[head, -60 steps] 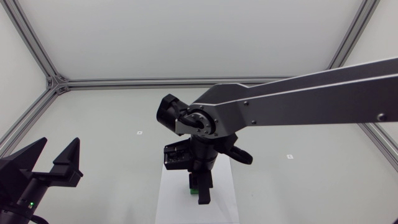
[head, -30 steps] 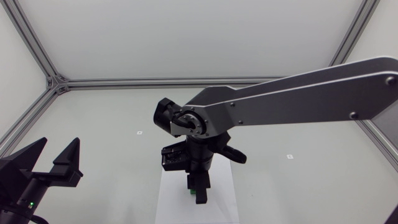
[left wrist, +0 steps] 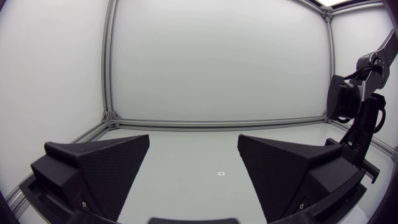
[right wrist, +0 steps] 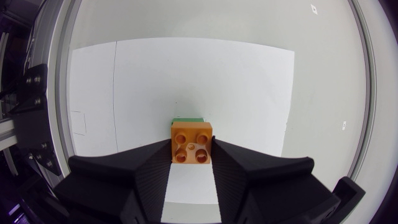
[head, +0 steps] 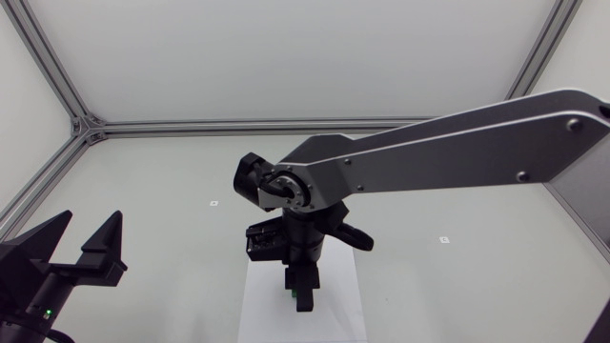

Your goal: Pick up the orange 2x2 brick with the right arm and stack it on top of the green 2x2 brick in the center

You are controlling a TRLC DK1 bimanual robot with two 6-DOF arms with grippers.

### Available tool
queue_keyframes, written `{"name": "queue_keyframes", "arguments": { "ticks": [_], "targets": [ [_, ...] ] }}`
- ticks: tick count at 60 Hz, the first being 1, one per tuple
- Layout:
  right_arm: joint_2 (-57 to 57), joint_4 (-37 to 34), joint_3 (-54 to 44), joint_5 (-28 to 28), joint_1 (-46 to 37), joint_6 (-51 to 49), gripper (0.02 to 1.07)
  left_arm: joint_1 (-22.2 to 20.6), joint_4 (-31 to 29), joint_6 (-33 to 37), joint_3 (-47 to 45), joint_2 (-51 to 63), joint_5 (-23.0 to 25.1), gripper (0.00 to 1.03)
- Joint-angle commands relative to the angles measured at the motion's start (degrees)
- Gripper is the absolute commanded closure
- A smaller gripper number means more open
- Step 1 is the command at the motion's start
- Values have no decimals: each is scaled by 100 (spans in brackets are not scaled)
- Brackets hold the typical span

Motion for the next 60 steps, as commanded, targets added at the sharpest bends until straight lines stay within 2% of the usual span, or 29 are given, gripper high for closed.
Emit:
{"name": "queue_keyframes", "arguments": {
  "ticks": [1, 60],
  "targets": [
    [174, -112, 77, -11, -6, 106, 99, 16, -84, 73, -235, -45, 23, 4],
    [341, -103, 7, 7, 20, 194, 100, 16, -76, 73, -235, -45, 23, 4]
  ]
}}
